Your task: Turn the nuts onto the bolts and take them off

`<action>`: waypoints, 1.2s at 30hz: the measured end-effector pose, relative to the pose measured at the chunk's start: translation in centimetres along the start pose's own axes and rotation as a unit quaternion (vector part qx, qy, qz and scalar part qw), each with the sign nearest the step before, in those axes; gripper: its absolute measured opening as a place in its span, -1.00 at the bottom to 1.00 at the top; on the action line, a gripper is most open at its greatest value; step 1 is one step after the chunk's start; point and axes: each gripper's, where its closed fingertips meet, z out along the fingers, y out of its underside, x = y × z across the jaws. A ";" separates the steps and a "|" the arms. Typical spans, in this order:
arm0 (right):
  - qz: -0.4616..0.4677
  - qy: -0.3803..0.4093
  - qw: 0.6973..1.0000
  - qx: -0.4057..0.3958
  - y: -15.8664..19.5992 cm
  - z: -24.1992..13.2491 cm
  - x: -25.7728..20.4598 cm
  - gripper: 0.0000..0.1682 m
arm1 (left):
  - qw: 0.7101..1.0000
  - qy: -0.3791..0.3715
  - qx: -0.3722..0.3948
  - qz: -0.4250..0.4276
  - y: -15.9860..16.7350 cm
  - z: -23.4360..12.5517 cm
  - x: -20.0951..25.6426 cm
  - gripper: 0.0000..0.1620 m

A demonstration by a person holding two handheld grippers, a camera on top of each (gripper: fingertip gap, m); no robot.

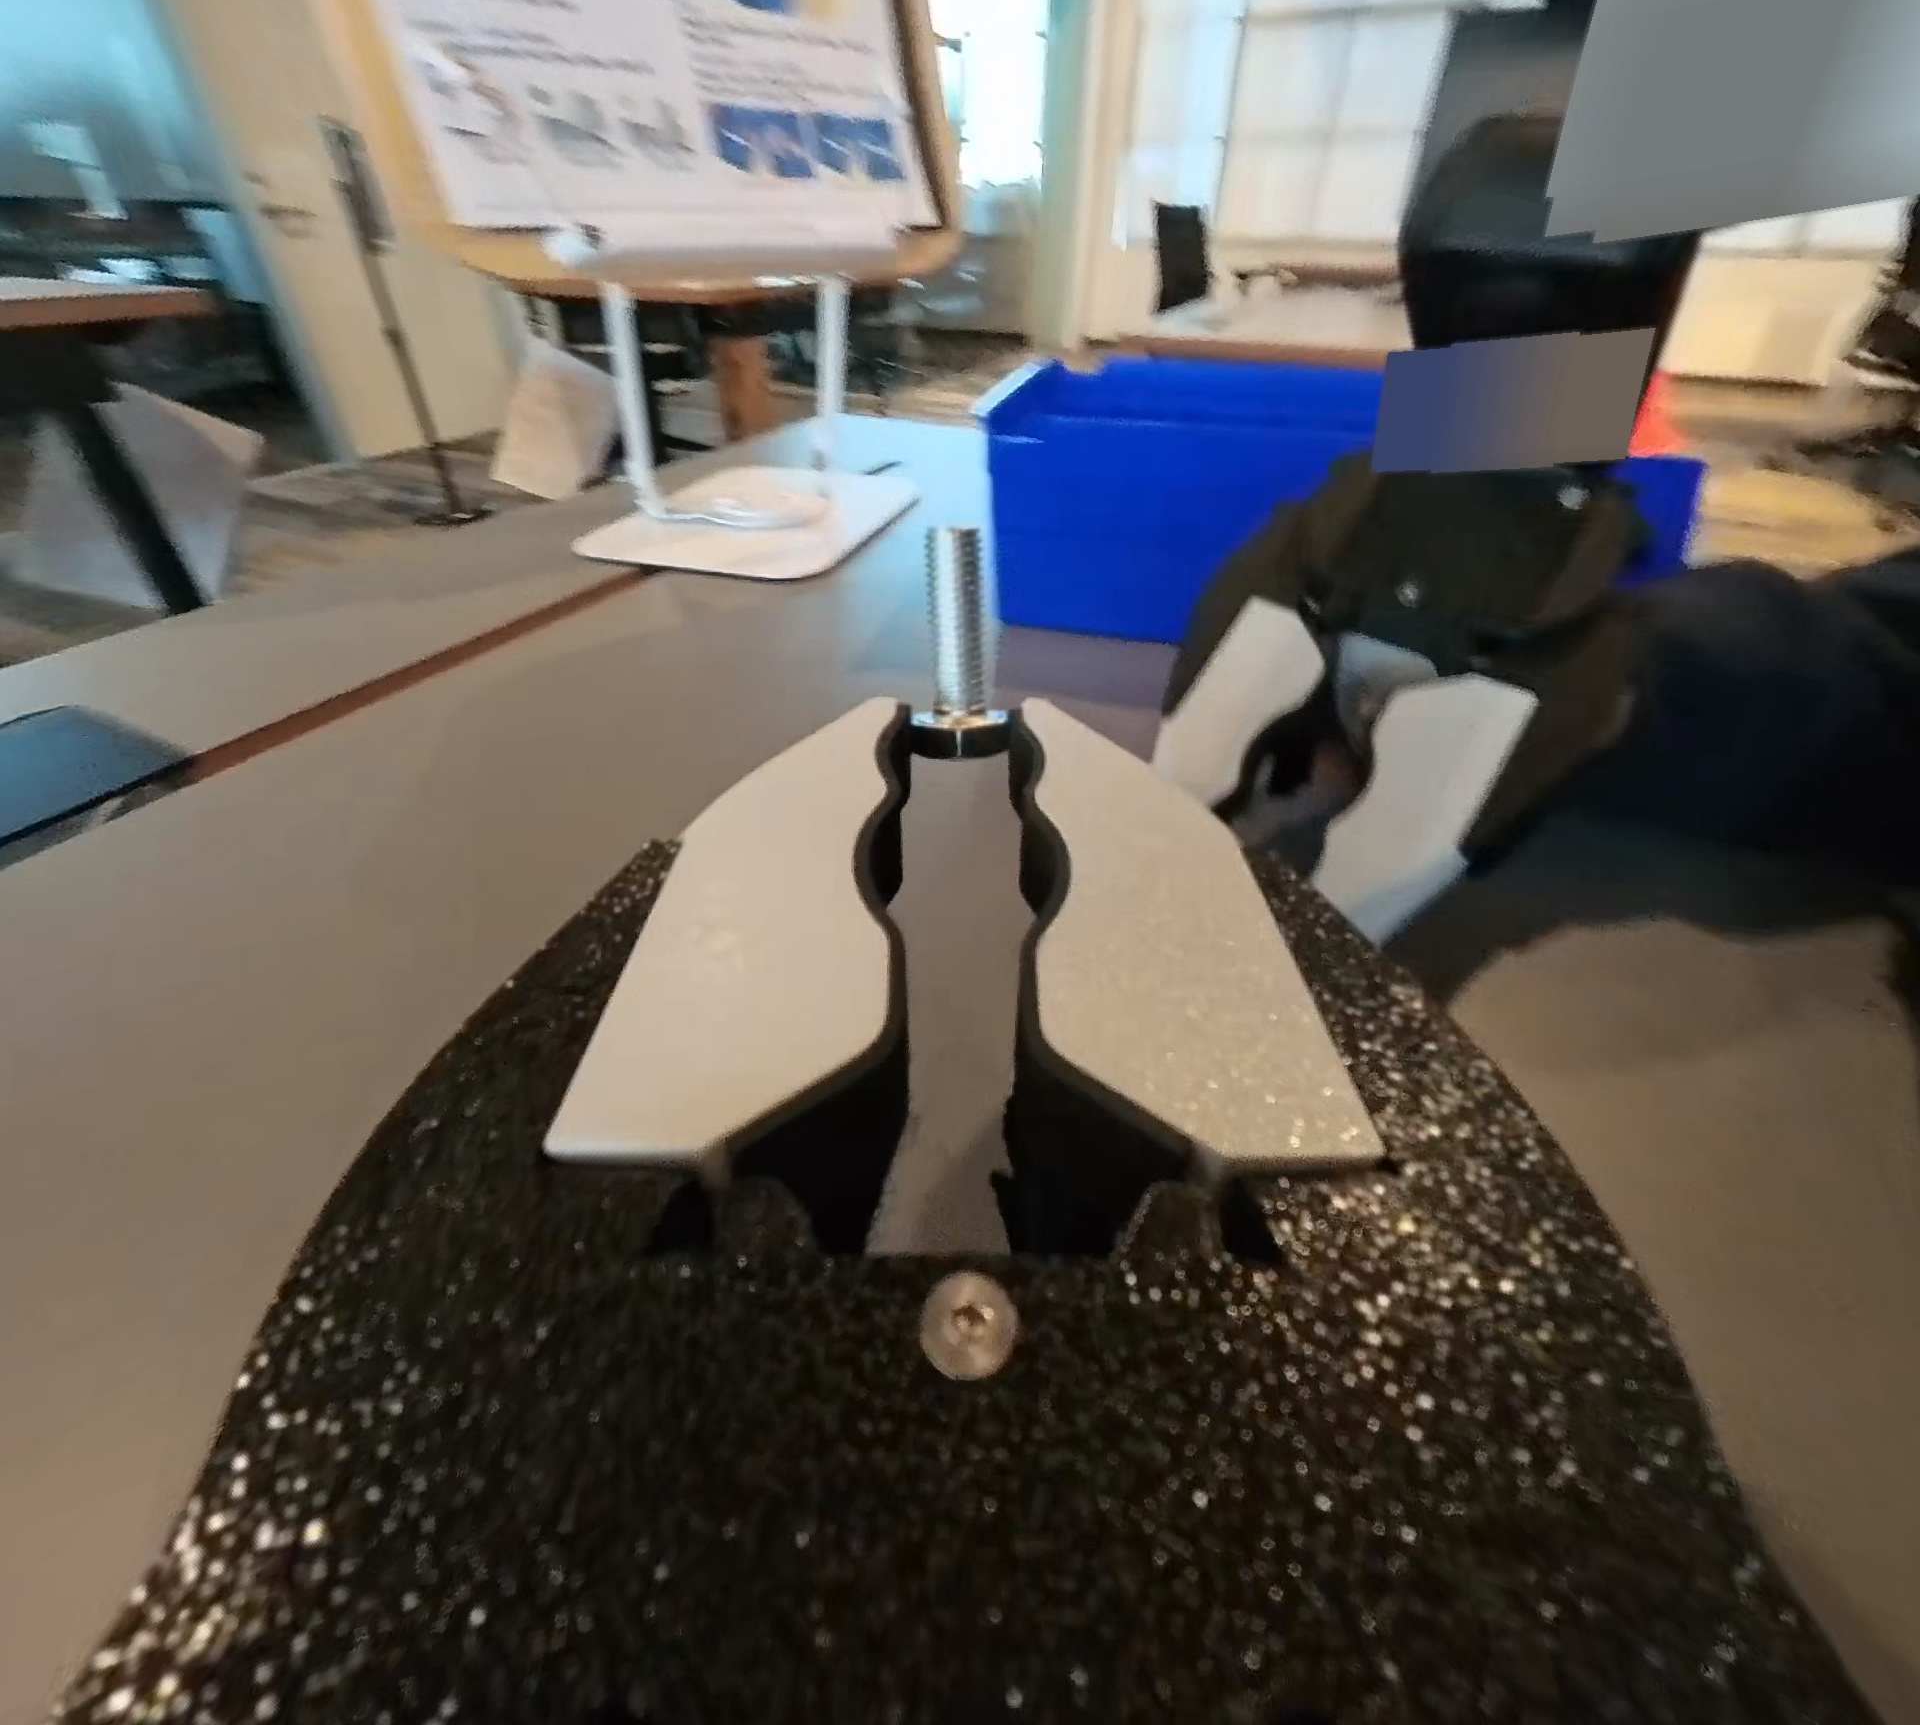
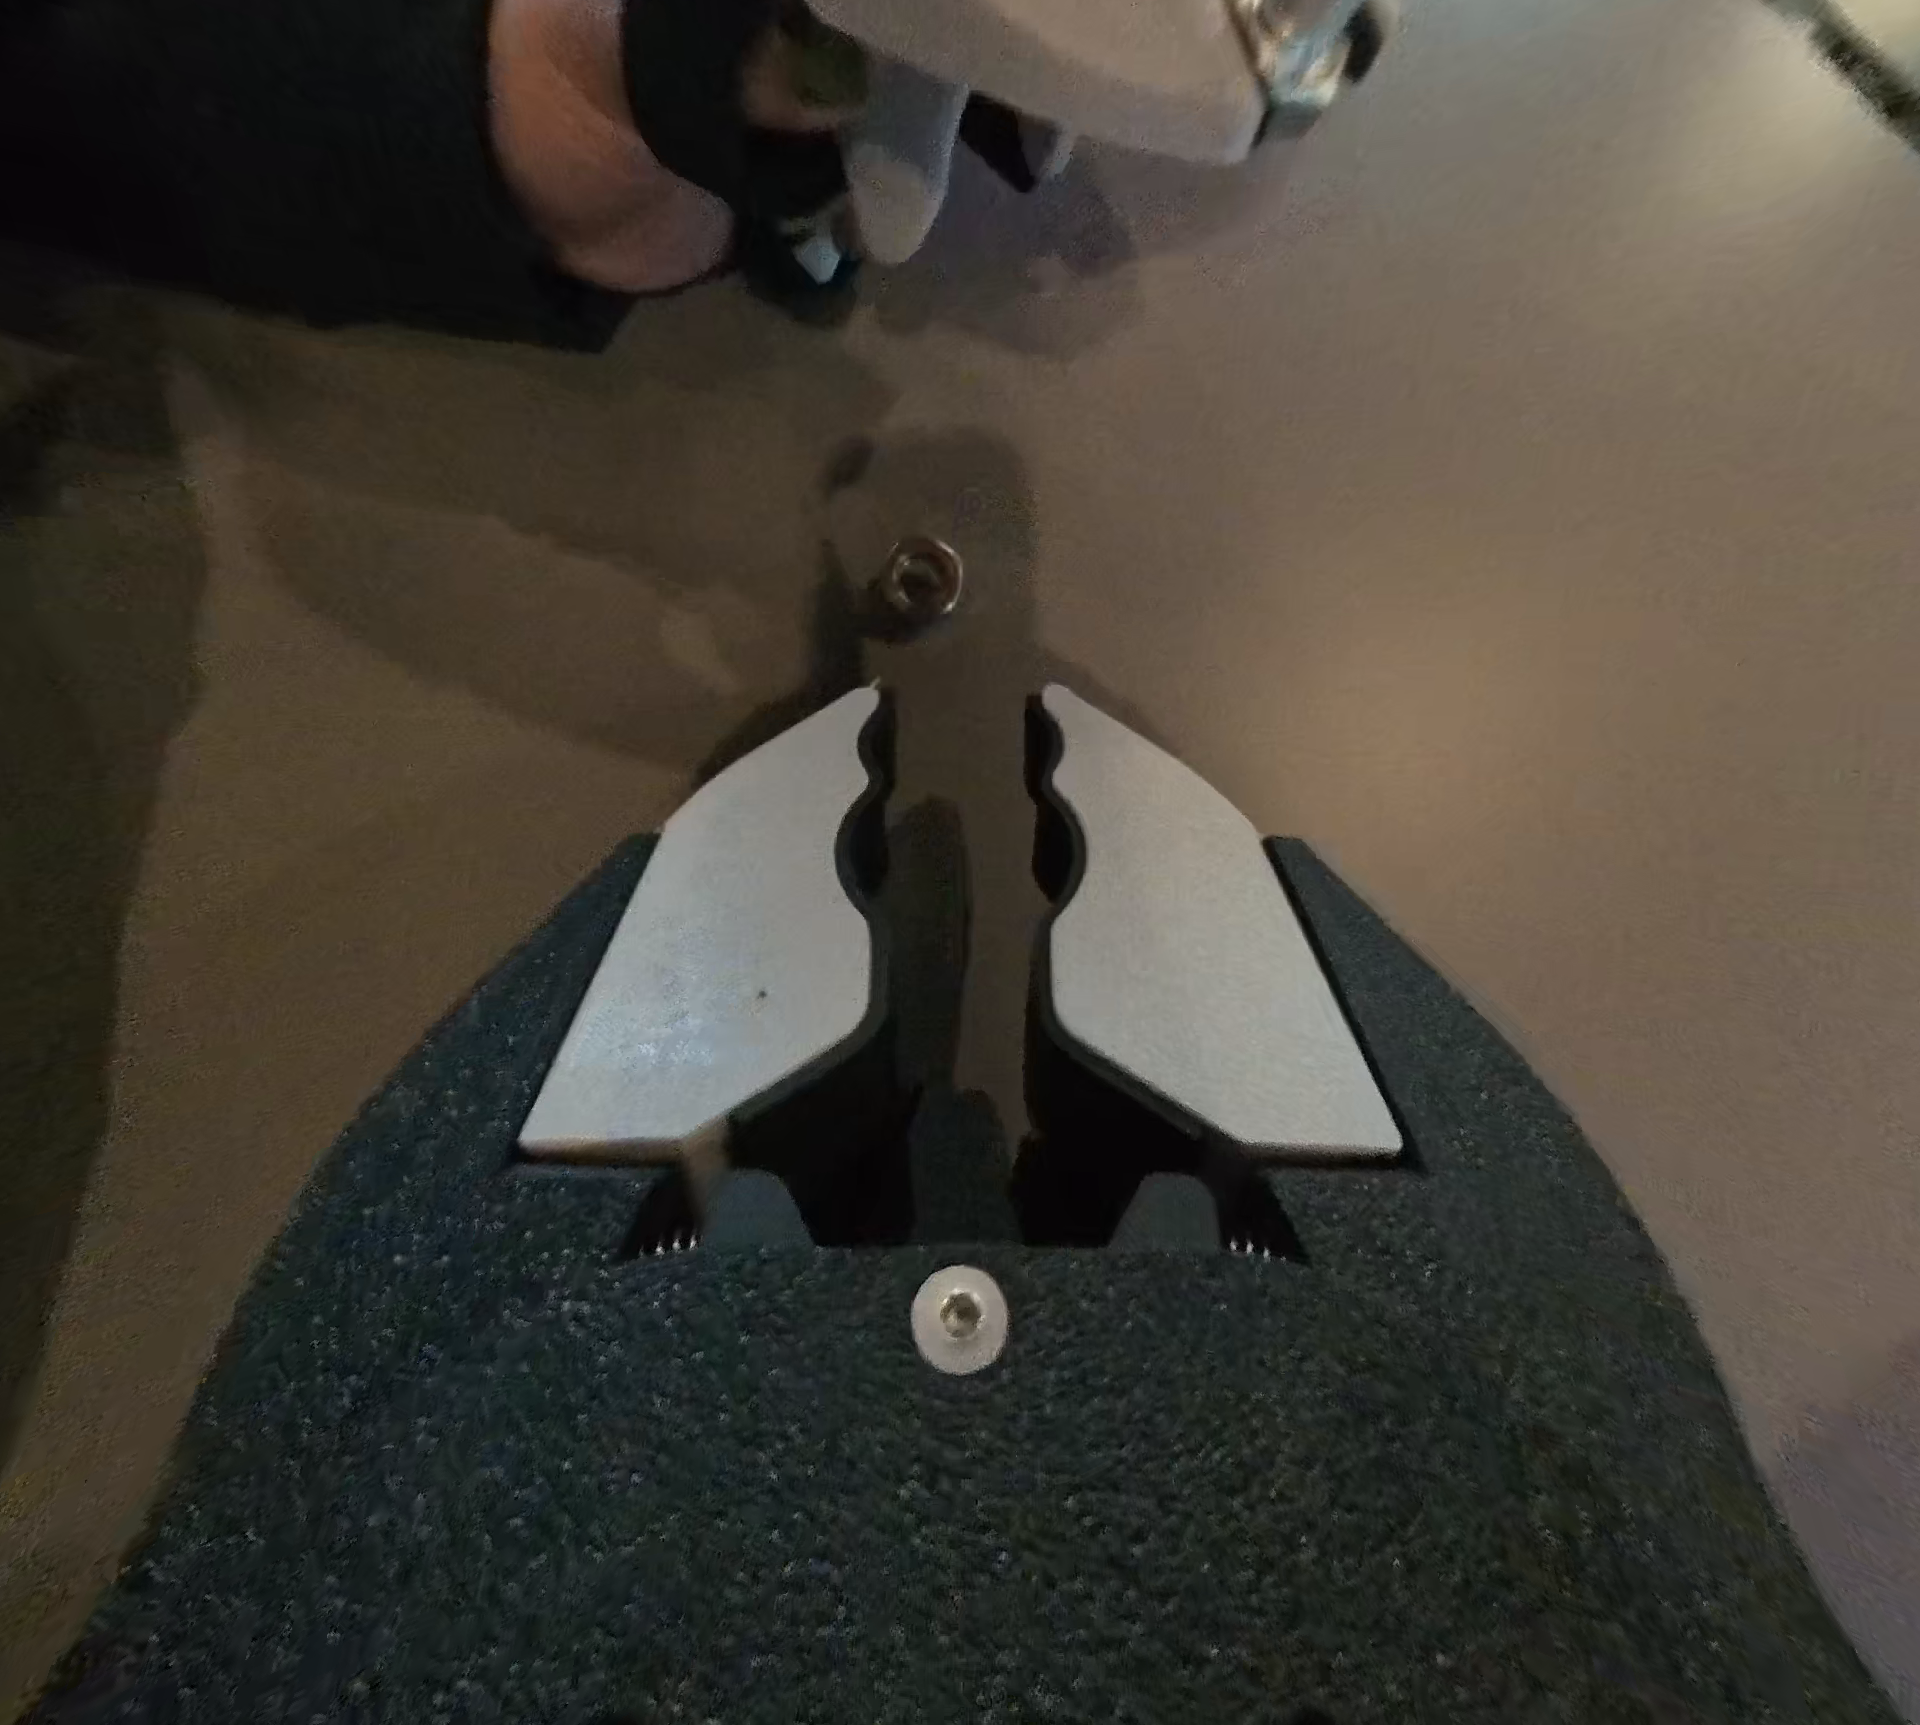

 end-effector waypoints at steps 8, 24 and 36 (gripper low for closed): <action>0.023 -0.022 0.995 -0.094 -0.4 2.8 -1.8 -0.70 | 1.000 -0.009 0.004 0.013 -0.1 -0.5 0.1 -0.79; -0.003 -0.036 0.994 -0.103 -1.7 4.4 -3.5 -0.72 | 0.999 -0.031 0.018 0.008 -0.6 -1.3 -0.7 -0.79; -0.009 0.037 0.997 -0.060 -3.3 -1.0 -0.8 -0.79 | 1.000 0.023 0.008 0.004 -0.5 -0.8 1.1 -0.79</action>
